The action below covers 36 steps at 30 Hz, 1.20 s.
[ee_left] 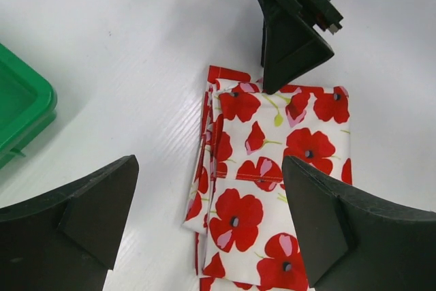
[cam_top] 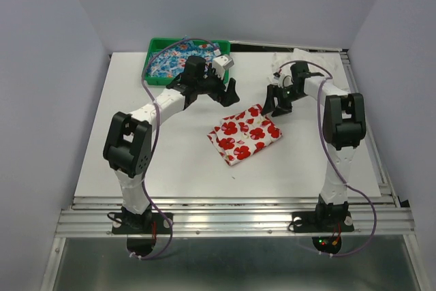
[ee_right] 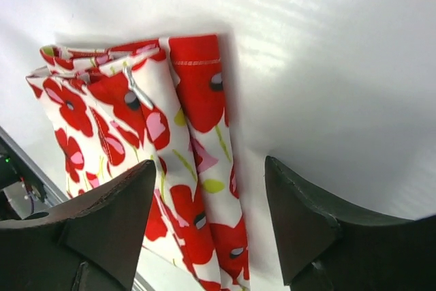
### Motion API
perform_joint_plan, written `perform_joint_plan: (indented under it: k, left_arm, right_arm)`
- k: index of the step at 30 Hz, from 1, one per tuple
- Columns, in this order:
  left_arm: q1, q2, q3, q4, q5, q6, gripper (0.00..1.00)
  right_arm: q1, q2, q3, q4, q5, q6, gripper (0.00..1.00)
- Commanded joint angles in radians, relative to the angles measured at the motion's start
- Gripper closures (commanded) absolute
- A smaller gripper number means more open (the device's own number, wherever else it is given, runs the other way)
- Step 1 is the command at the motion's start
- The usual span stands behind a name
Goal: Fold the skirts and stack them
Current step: Neatly place the folded skirt to the corner
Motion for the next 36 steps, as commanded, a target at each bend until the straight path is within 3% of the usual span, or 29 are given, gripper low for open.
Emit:
perform_joint_plan:
  k: [1, 5, 11, 21, 34, 36]
  left_arm:
    - [-0.007, -0.049, 0.035, -0.017, -0.010, 0.121, 0.01]
    - [0.000, -0.019, 0.070, -0.063, 0.000, 0.170, 0.01]
    - [0.007, 0.098, 0.198, -0.209, 0.140, 0.220, 0.01]
    - [0.009, 0.190, 0.219, -0.183, 0.134, 0.191, 0.01]
    - [0.009, 0.271, 0.222, -0.134, 0.166, 0.197, 0.01]
    - [0.009, 0.285, 0.225, -0.132, 0.168, 0.211, 0.01]
  right_arm:
    - [-0.007, 0.086, 0.082, 0.020, 0.043, -0.046, 0.35]
    - [-0.007, 0.143, 0.117, -0.038, -0.034, -0.077, 0.42]
    - [-0.007, 0.143, 0.074, -0.048, -0.135, -0.097, 0.43]
    - [-0.007, 0.175, 0.088, -0.058, -0.268, -0.080, 0.45]
    - [0.021, 0.071, 0.025, -0.022, -0.232, -0.157, 0.79]
    - [0.030, 0.062, 0.021, -0.019, -0.230, -0.163, 0.88]
